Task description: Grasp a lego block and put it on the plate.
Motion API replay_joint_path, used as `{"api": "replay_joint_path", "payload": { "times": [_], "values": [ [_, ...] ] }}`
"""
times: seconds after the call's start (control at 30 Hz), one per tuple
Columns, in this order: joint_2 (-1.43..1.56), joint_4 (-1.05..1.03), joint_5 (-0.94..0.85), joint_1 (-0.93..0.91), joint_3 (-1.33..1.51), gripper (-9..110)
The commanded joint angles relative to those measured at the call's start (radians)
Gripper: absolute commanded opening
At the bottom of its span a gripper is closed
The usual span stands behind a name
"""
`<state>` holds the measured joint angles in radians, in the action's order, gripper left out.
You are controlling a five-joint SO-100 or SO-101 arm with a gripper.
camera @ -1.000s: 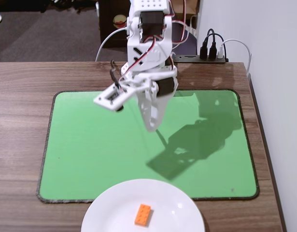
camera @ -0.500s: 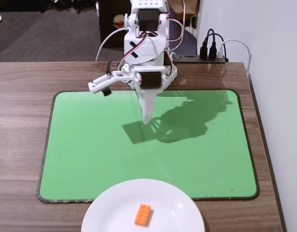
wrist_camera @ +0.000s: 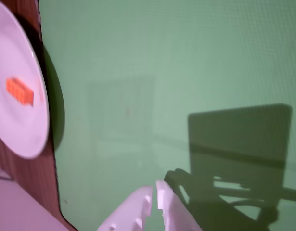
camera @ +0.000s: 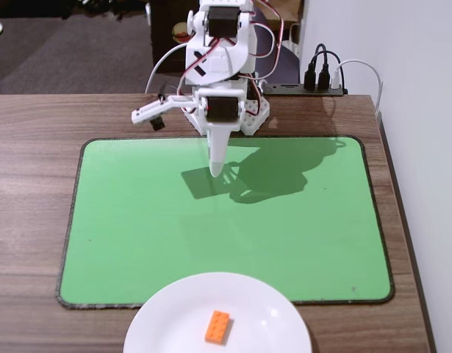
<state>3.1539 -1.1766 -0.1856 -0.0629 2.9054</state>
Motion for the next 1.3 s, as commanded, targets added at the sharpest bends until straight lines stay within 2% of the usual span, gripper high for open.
{"api": "replay_joint_path", "payload": {
  "times": [0.0,0.23,1.27],
  "values": [
    [0.044,-0.043,0.014,0.017,0.0,1],
    [0.13,-0.087,0.025,0.025,0.014,1],
    [0.137,-0.089,0.037,0.02,0.015,1]
  ]
}}
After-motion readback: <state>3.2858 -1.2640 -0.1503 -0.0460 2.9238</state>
